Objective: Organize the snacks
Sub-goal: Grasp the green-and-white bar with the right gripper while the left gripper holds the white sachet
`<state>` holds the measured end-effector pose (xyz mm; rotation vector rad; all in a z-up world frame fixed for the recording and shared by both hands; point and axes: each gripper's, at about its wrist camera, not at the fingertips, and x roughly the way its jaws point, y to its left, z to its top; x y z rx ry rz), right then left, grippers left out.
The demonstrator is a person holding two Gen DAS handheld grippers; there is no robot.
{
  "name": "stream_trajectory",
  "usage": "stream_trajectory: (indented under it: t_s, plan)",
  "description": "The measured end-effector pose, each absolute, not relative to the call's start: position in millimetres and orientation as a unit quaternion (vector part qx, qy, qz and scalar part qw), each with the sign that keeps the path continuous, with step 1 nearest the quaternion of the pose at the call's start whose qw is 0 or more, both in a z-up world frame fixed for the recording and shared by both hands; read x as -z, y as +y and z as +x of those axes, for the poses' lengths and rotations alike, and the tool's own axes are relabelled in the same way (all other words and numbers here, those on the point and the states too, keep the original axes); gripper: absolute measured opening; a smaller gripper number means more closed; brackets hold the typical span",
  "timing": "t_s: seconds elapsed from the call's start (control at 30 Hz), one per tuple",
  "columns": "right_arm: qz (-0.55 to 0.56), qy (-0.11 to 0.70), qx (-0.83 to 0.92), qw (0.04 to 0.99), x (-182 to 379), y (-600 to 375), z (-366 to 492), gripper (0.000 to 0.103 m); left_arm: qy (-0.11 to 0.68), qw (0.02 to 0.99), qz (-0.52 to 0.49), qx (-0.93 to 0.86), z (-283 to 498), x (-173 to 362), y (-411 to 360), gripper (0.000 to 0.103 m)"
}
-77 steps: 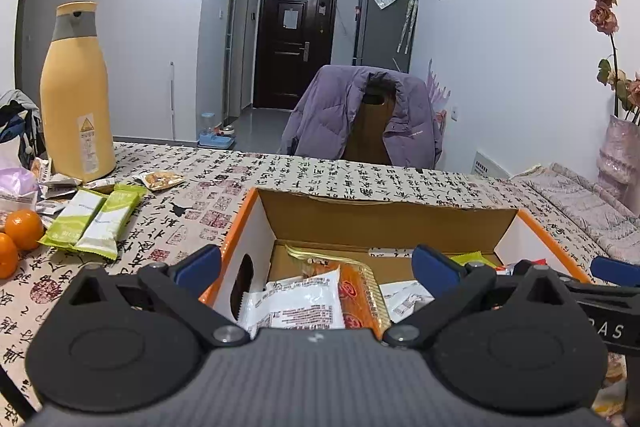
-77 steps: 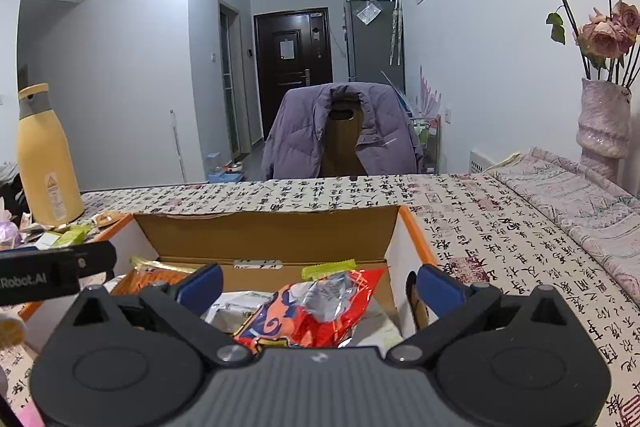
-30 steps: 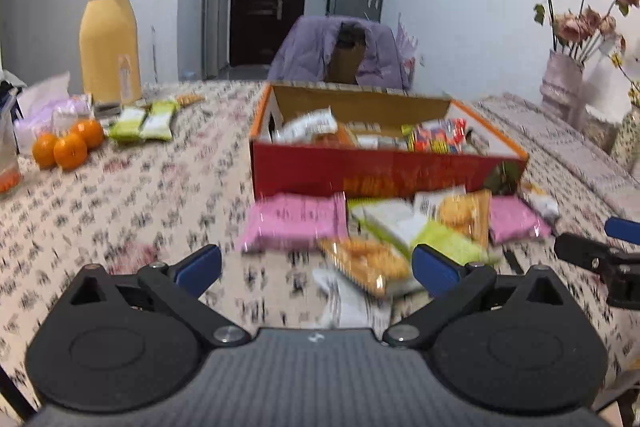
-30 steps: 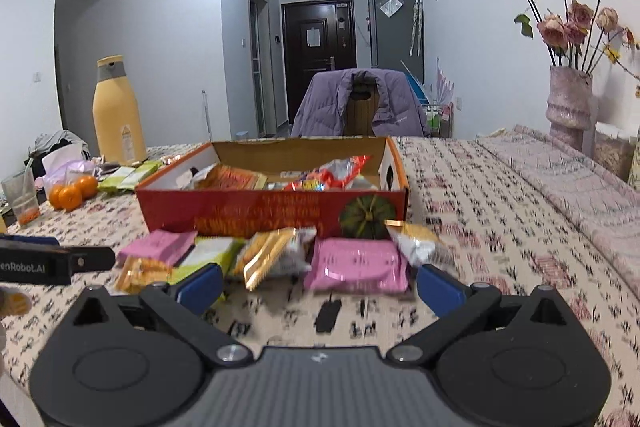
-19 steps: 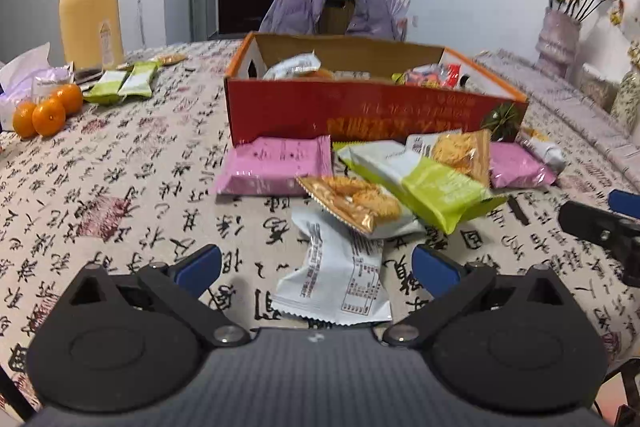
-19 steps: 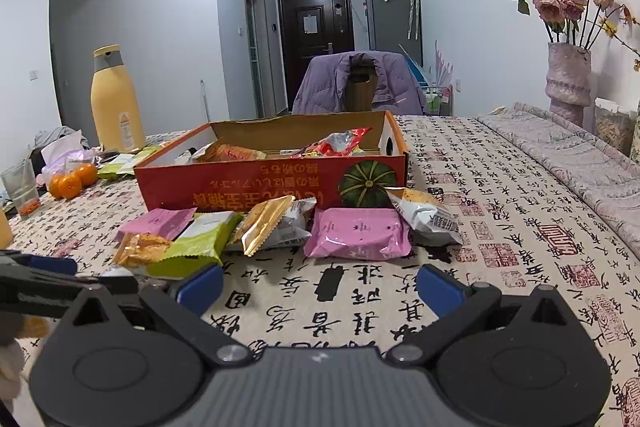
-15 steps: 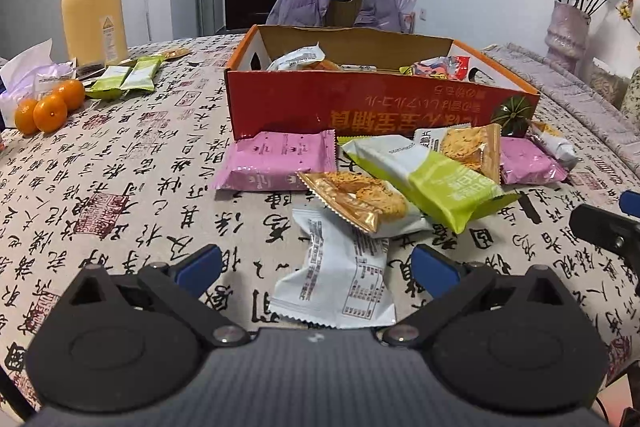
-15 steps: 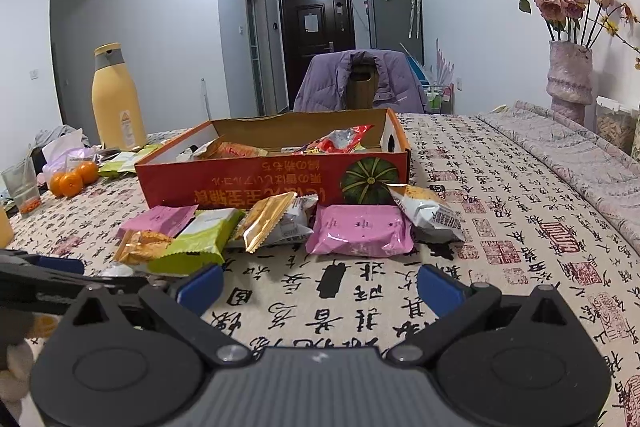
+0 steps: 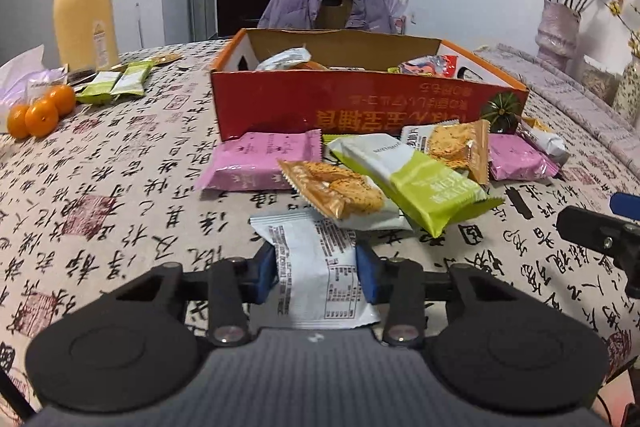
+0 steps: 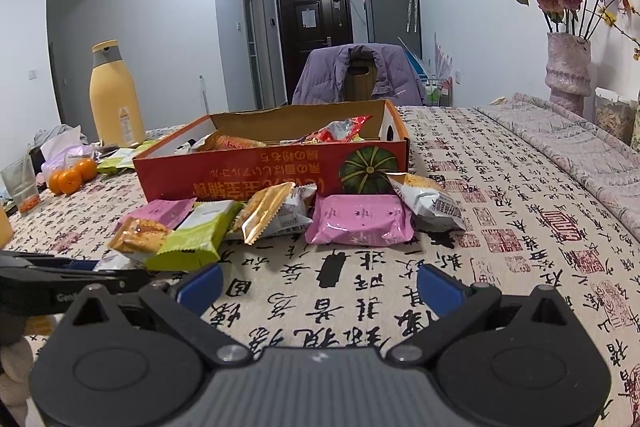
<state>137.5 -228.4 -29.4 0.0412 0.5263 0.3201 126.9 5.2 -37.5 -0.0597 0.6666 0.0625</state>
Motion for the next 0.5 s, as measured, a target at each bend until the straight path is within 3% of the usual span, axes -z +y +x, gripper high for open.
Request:
stream_trajectory:
  t_s: [0.5]
  plan:
    - [0.016,0.262,-0.153,0.953,31.0,-222.3,137.1,0.103,0.256,0.963,-0.059,-0.054,92.1,0.2,41.9,0.042]
